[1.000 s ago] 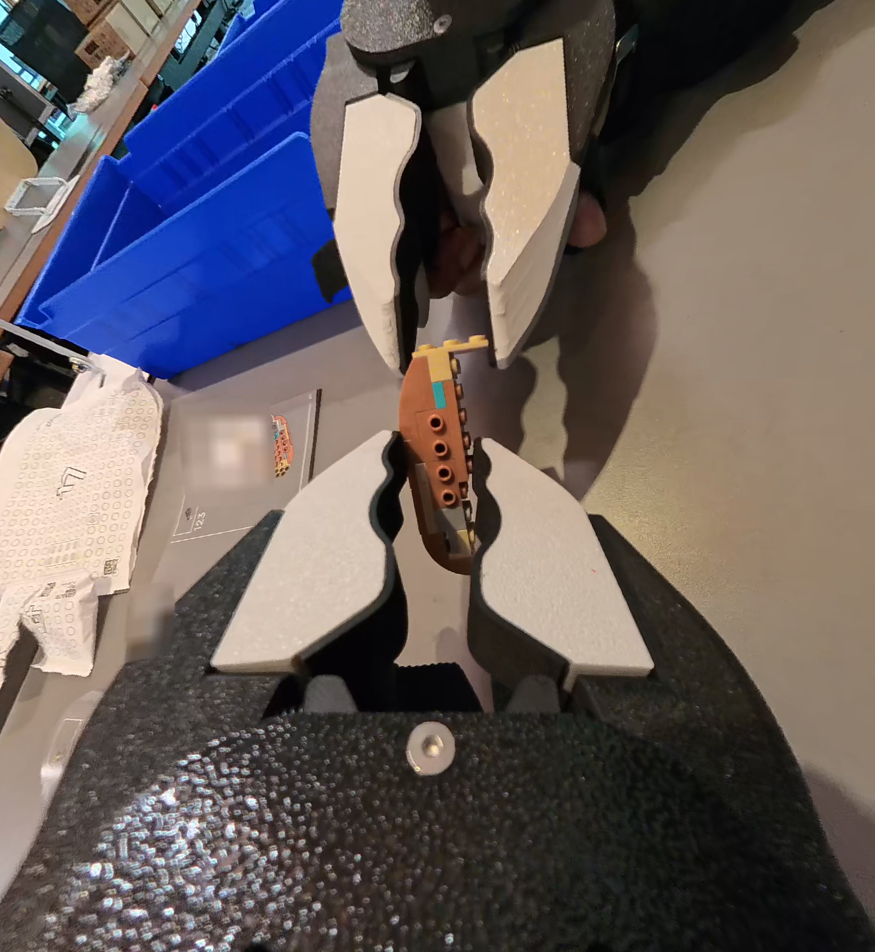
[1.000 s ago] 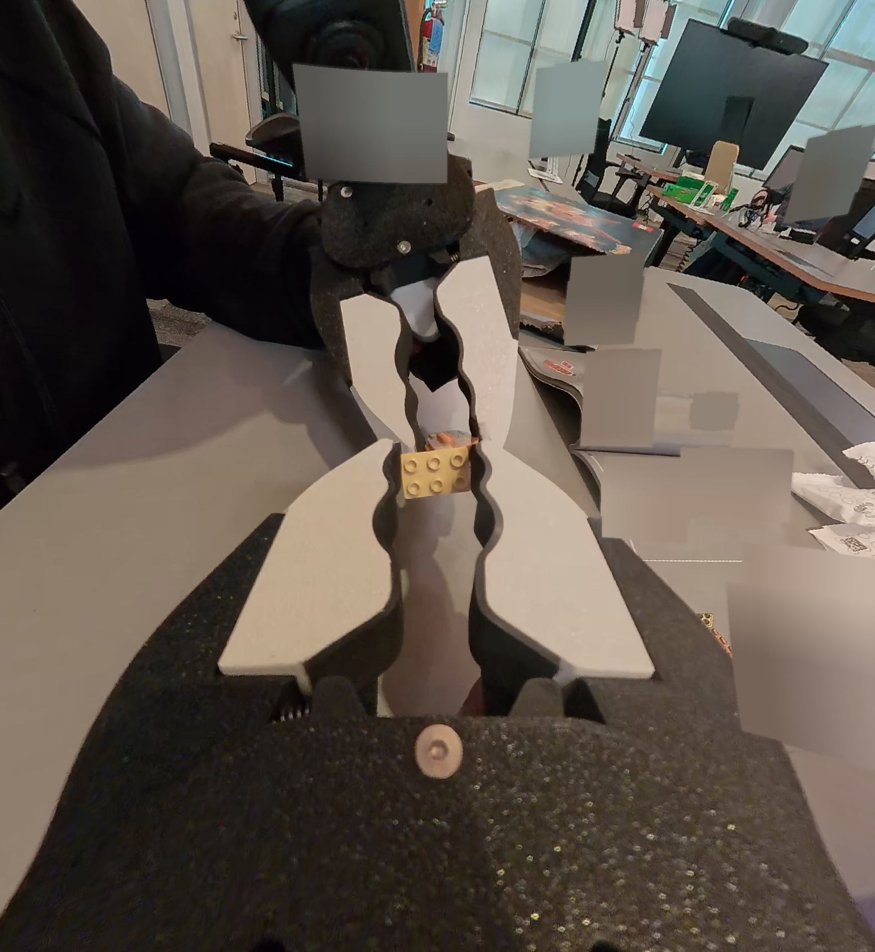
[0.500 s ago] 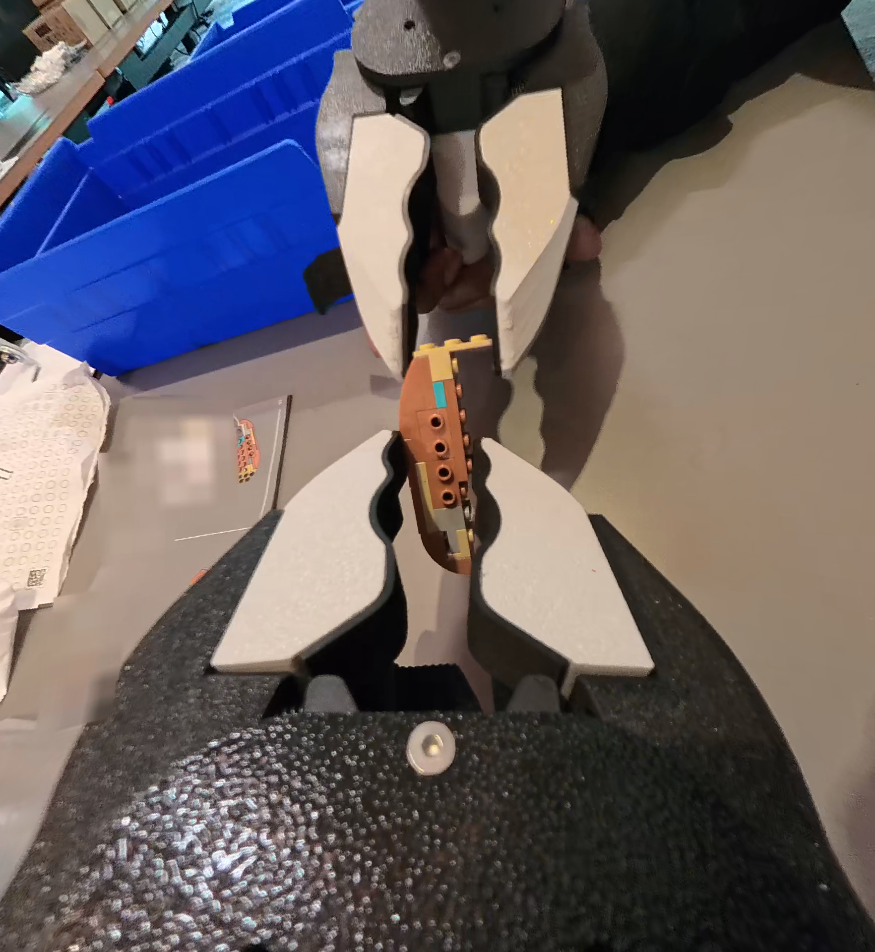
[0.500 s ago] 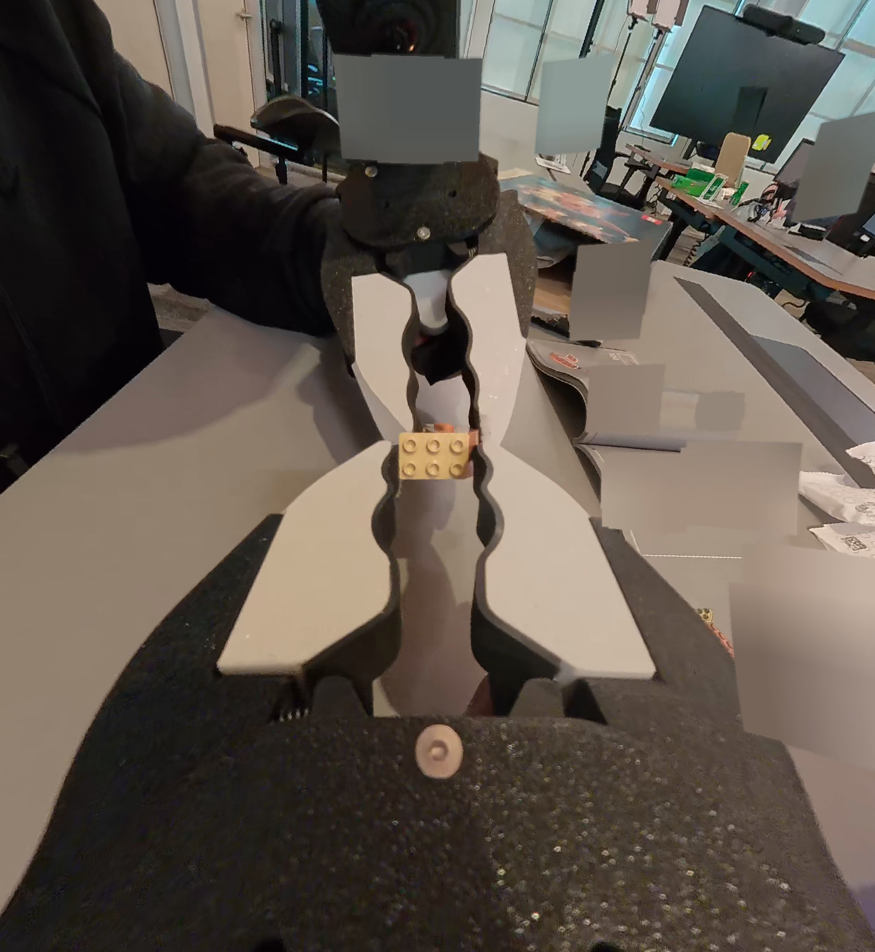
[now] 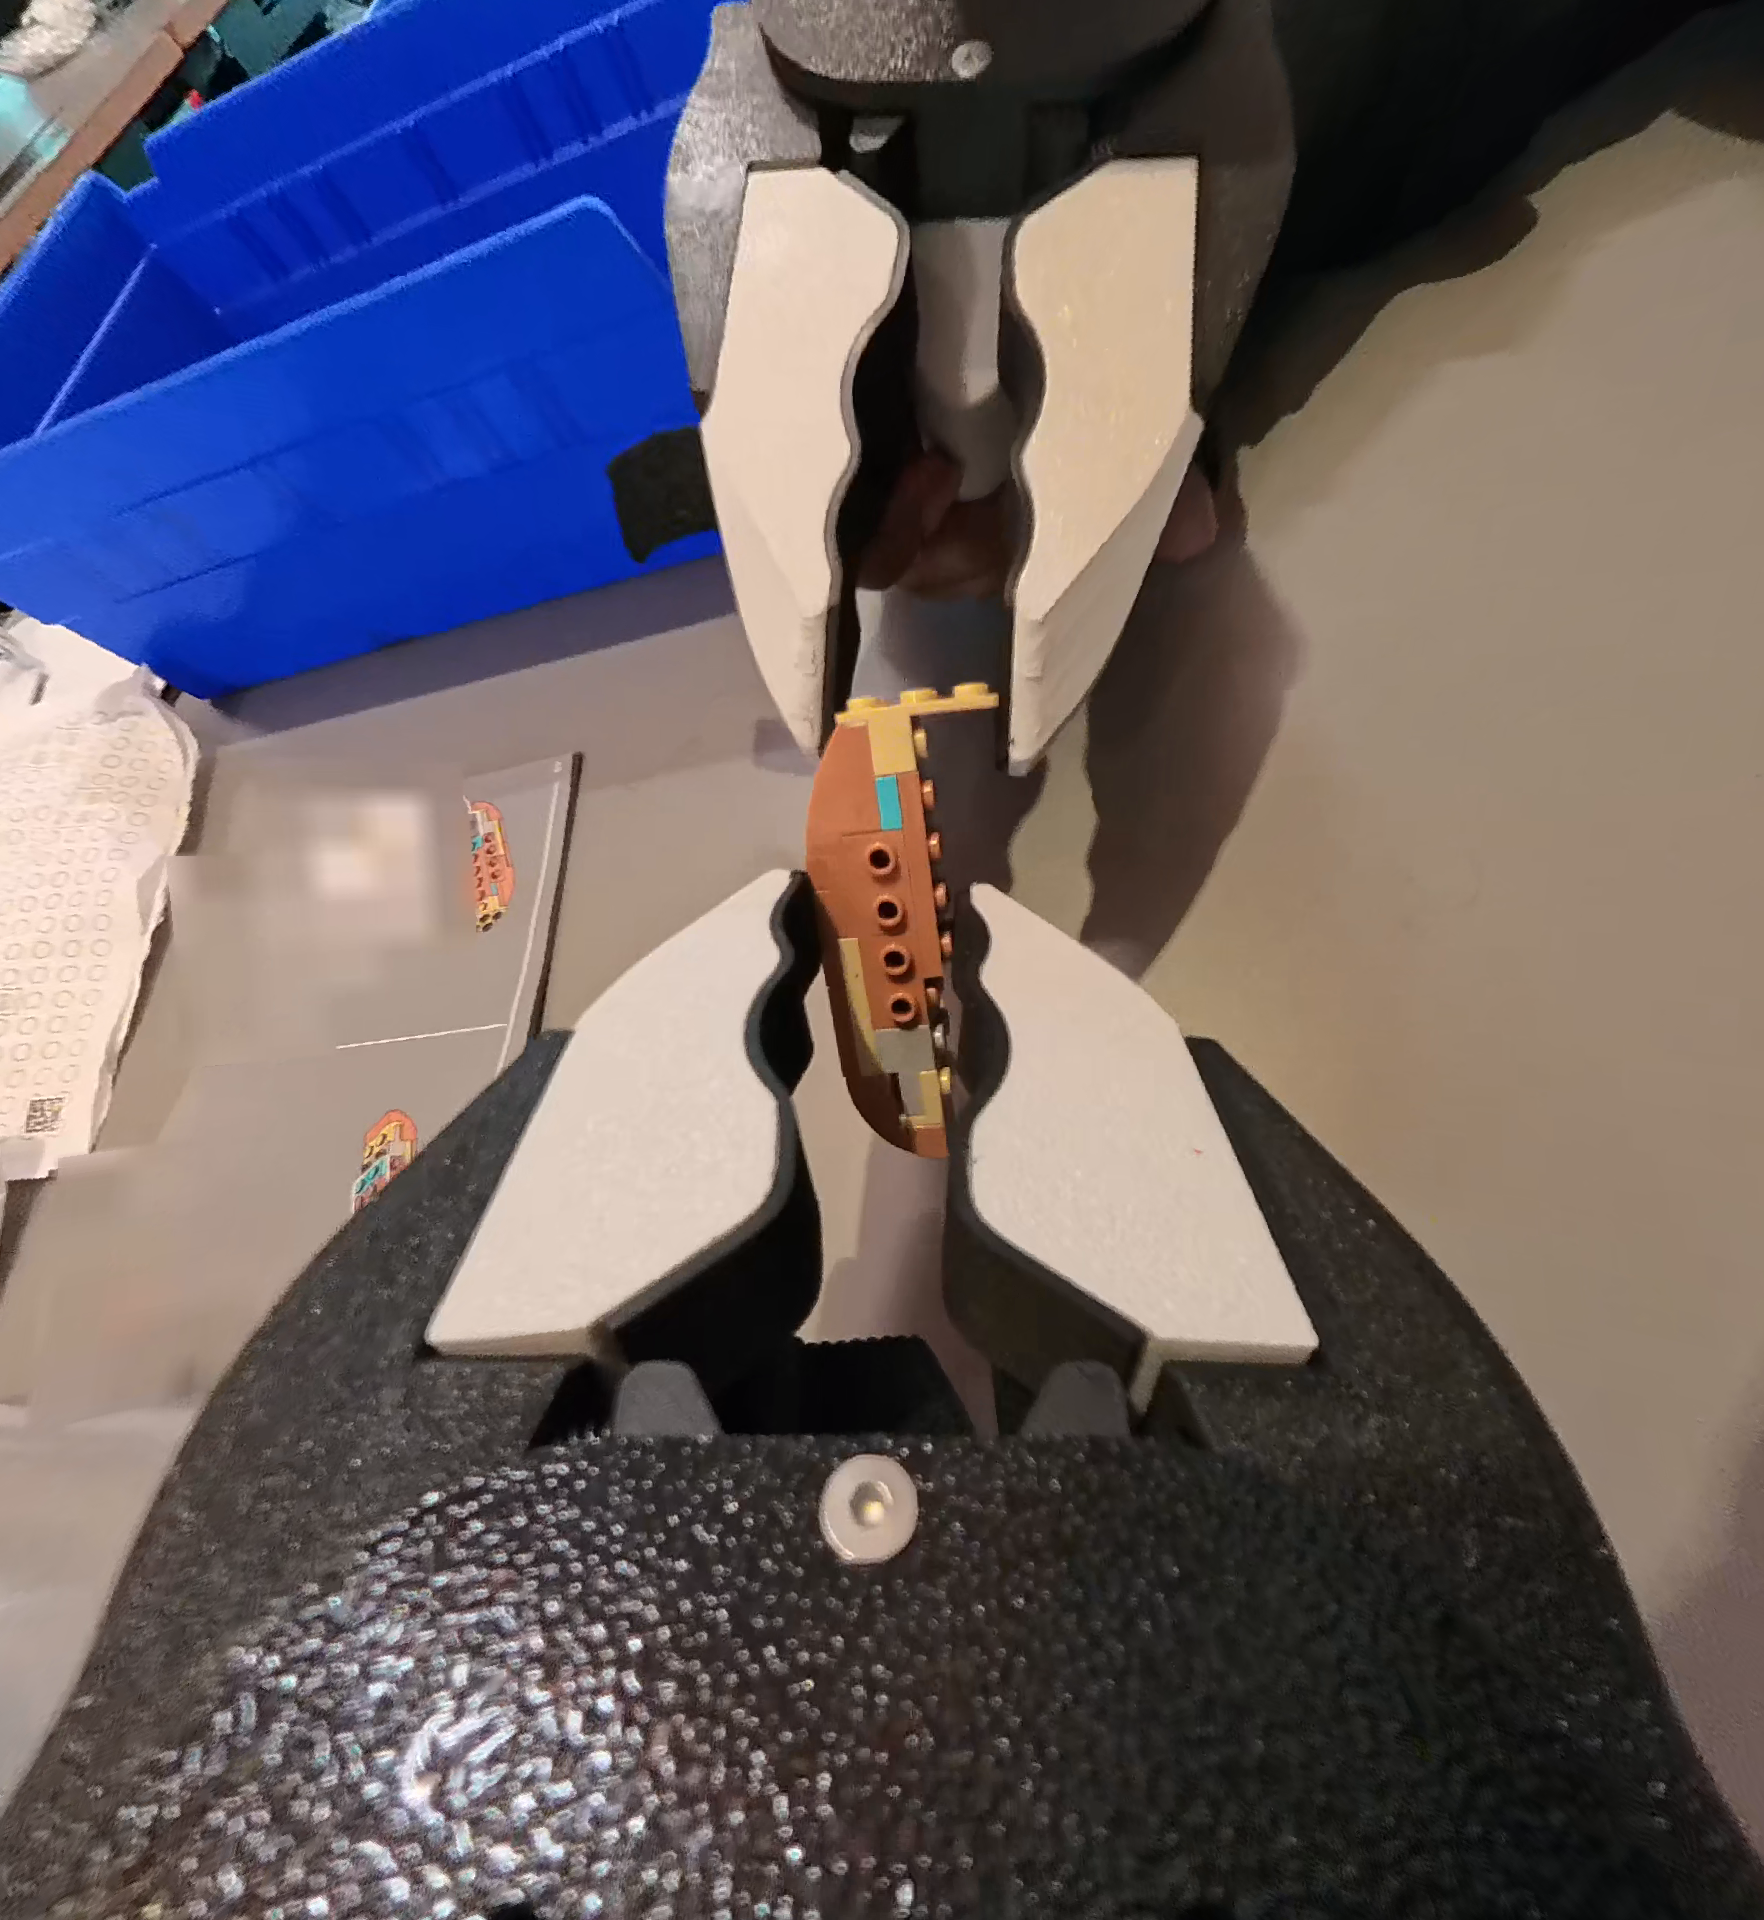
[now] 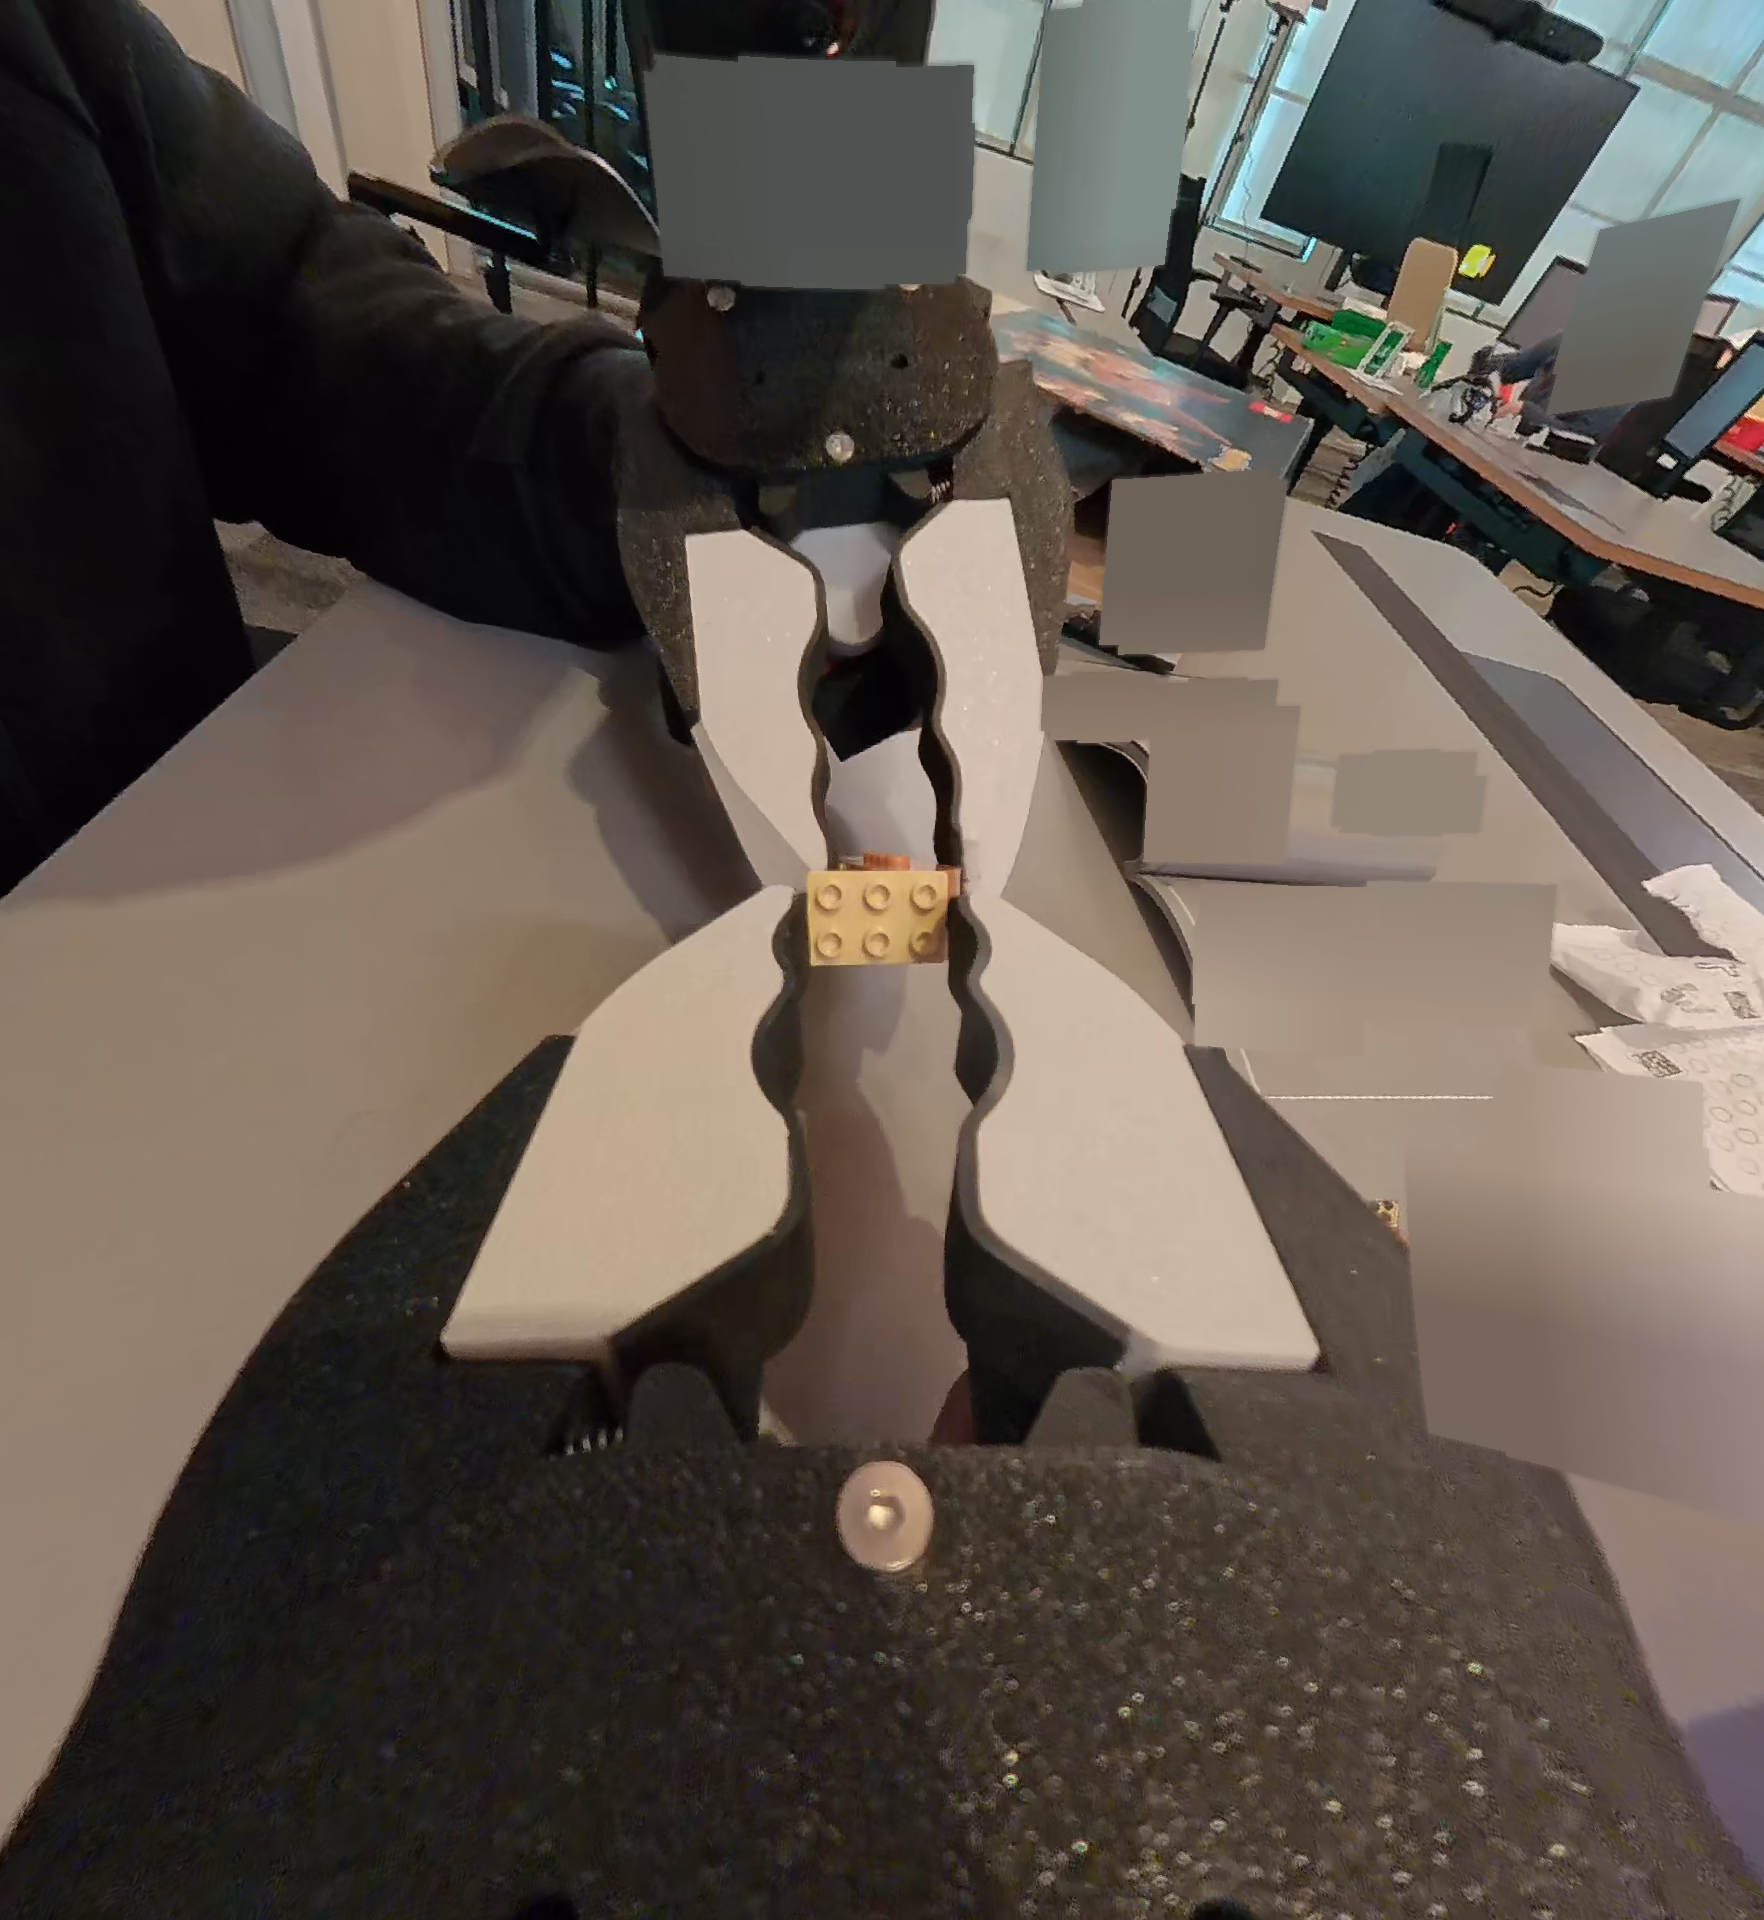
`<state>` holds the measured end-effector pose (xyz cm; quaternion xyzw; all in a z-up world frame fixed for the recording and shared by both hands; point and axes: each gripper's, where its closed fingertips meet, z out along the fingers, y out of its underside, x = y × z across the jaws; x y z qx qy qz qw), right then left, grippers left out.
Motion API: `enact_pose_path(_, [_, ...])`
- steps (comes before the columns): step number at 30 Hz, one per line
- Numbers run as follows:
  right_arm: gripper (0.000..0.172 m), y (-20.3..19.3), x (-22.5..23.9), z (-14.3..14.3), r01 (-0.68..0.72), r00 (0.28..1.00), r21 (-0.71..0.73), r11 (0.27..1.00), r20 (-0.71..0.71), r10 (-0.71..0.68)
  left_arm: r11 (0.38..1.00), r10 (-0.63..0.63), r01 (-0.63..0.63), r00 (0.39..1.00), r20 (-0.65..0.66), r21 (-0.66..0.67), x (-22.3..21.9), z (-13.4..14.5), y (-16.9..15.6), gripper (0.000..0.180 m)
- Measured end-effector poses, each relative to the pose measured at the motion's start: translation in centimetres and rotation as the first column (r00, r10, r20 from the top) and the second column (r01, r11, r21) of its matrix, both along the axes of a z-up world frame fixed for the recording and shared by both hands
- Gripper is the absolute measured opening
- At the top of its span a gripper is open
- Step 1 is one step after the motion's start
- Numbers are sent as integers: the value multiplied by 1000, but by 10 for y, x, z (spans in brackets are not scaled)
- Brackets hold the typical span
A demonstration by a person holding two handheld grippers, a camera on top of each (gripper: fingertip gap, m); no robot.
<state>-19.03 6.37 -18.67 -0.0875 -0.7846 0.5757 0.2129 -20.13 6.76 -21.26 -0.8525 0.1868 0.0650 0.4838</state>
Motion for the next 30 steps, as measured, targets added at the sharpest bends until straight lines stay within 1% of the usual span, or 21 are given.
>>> enact_pose_path(3, [25, 0, -3, -2, 21, 1000, 9, 1000, -2, -21, 1000, 21, -21, 999, 28, -14, -3, -3, 0, 24])
enact_pose_path(5, [25, 4, -9, 1, 62, 998, -8, 998, -13, -62, 998, 55, -54, 993, 107, -15, -5, -3, 1, 24])
enact_pose_path(7, [33, 6, -13, 3, 88, 996, -38, 995, 8, -88, 996, 90, -91, 975, 202, -5, -10, 0, 1, 24])
enact_pose_path(9, [36, 8, -16, 6, 114, 993, -77, 990, 35, -112, 992, 119, -124, 958, 263, 3, -16, 3, 0, 24])
enact_pose_path(12, [41, 8, -23, 8, 173, 983, -121, 978, 81, -164, 992, 100, -122, 936, 337, 44, -14, 11, 2, 24])
enact_pose_path(14, [42, 4, -22, 10, 168, 982, -157, 973, 118, -150, 990, 87, -121, 925, 371, 70, -11, 15, 4, 24])
enact_pose_path(17, [38, 3, -22, 13, 172, 979, -188, 967, 139, -147, 990, 65, -110, 920, 386, 94, -7, 19, 6, 24])
enact_pose_path(23, [24, 2, -19, 18, 162, 982, -233, 959, 139, -132, 988, 39, -94, 915, 402, 119, -1, 21, 9, 24])
enact_pose_path(30, [22, 3, -18, 18, 172, 983, -220, 960, 107, -151, 987, 44, -101, 913, 405, 122, 1, 21, 10, 24])
